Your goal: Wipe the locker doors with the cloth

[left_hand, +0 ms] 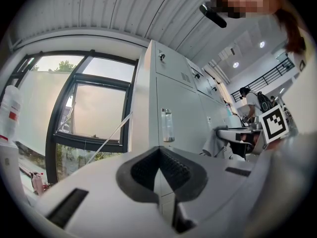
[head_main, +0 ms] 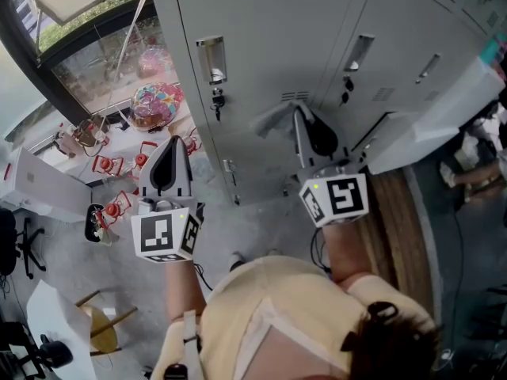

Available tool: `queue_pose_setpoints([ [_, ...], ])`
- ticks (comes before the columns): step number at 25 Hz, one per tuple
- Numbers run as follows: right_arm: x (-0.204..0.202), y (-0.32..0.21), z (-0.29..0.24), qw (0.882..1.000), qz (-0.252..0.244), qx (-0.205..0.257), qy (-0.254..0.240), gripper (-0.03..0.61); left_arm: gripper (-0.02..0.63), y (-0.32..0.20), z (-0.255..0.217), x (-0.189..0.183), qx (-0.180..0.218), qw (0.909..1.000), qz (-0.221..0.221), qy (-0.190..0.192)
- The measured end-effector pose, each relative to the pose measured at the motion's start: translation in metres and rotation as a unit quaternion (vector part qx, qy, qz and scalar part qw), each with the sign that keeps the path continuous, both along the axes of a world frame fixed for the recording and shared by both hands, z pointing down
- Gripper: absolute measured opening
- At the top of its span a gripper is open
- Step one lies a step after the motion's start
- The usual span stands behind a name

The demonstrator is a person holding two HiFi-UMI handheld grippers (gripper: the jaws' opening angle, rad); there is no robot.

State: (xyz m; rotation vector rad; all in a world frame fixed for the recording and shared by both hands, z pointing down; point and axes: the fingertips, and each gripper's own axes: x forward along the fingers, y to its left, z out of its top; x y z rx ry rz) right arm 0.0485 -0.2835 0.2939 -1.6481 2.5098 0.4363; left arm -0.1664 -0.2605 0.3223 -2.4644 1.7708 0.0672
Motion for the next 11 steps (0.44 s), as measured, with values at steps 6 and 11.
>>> queue_pose_setpoints([
  [6, -0.0017, 0.0017, -0.0032, 1.0, -0.004, 0.01, 0.001, 0.018, -0.015, -0.0019, 0.0013, 0.0007, -0.002, 1.0, -0.001, 0.0],
  [11, -0.0046, 0.0047, -0.0038, 1.0, -0.011, 0.016, 0.006, 0.018, -0.015, -0.0021, 0.0023, 0.0047, 0.003, 1.0, 0.004, -0.006],
])
